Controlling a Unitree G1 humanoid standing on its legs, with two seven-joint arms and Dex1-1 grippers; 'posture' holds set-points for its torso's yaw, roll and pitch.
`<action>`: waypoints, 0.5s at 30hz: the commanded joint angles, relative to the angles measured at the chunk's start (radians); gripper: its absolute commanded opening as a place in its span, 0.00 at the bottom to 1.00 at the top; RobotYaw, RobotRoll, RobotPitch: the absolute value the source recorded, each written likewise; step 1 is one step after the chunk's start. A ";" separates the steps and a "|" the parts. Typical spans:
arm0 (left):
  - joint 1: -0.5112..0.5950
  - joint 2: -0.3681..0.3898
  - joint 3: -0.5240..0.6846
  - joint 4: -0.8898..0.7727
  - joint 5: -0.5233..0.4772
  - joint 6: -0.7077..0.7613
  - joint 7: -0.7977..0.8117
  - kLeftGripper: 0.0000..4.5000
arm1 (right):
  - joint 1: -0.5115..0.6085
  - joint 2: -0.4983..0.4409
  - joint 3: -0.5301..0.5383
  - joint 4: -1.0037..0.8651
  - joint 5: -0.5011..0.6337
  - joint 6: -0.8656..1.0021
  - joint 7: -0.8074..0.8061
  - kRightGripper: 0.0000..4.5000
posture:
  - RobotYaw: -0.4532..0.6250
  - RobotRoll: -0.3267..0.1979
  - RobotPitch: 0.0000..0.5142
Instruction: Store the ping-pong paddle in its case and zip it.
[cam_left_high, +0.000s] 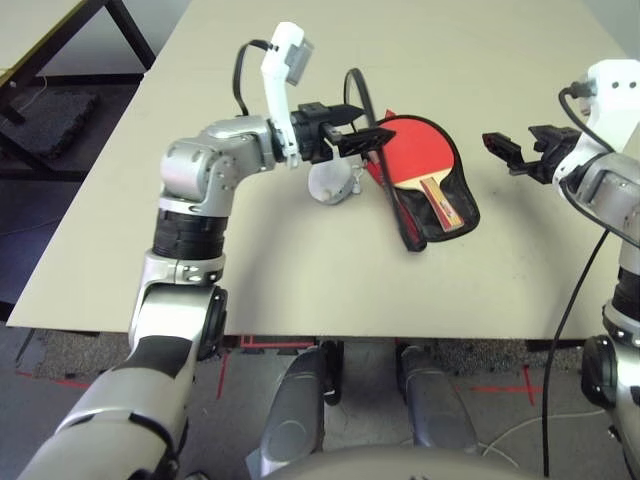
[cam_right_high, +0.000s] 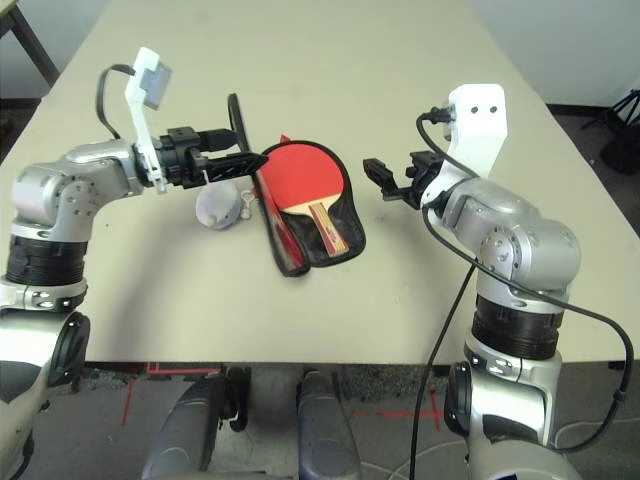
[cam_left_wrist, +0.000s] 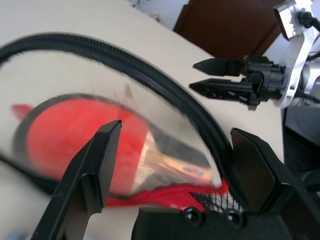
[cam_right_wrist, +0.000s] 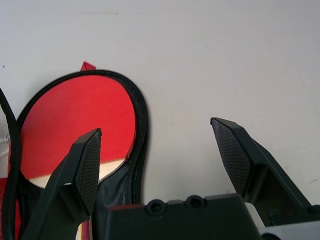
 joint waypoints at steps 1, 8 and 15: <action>-0.026 -0.035 -0.027 0.121 0.047 -0.078 -0.010 1.00 | -0.017 0.002 -0.020 0.021 -0.019 -0.027 -0.029 1.00 | 0.35 0.62 0.42; -0.080 -0.117 -0.019 0.377 0.114 -0.240 -0.009 1.00 | -0.038 0.020 -0.028 0.036 -0.029 -0.032 -0.068 1.00 | 0.34 0.62 0.42; -0.196 -0.214 0.017 0.673 0.166 -0.430 0.020 1.00 | -0.058 0.045 -0.033 0.044 -0.031 -0.059 -0.094 1.00 | 0.33 0.62 0.44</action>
